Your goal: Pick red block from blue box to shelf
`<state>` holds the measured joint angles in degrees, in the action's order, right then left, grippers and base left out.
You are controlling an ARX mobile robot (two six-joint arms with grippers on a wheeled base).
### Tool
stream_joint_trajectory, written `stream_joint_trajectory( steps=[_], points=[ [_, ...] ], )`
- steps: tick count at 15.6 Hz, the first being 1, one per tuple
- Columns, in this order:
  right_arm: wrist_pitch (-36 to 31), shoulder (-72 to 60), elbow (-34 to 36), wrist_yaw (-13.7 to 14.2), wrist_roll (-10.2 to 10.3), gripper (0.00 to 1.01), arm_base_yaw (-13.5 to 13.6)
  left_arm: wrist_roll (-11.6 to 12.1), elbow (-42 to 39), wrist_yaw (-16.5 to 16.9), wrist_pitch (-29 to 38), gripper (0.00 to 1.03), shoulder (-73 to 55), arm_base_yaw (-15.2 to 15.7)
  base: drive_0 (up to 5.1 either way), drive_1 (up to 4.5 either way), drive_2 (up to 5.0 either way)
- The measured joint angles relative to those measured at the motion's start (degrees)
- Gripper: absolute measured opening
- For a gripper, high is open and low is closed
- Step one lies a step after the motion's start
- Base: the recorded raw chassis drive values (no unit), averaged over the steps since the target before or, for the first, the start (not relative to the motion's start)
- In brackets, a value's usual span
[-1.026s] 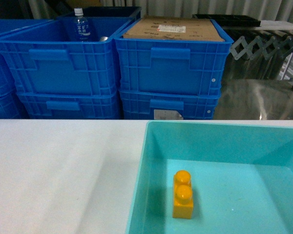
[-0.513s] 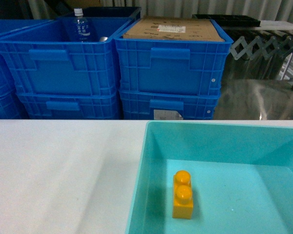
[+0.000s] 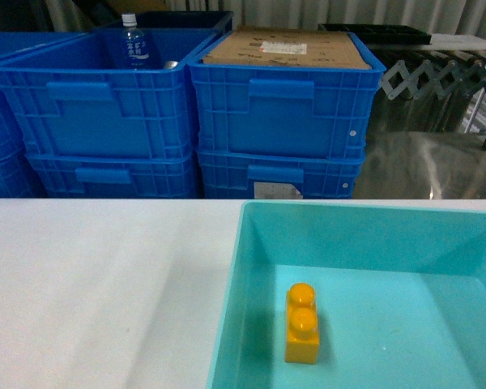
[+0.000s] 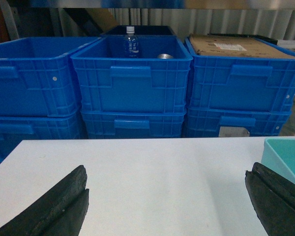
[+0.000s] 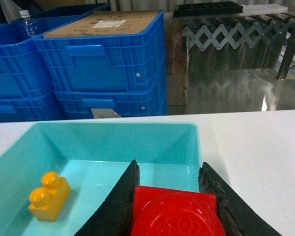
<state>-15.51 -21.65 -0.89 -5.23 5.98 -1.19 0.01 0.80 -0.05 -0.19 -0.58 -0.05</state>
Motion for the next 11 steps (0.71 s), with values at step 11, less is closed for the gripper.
stream_joint_trajectory(
  steps=[11],
  points=[
    [0.0,0.0,0.0,-0.1,0.0,0.29,0.0,0.0,0.0,0.0,0.0,0.98,0.0,0.0,-1.7,-1.75,-1.7]
  ],
)
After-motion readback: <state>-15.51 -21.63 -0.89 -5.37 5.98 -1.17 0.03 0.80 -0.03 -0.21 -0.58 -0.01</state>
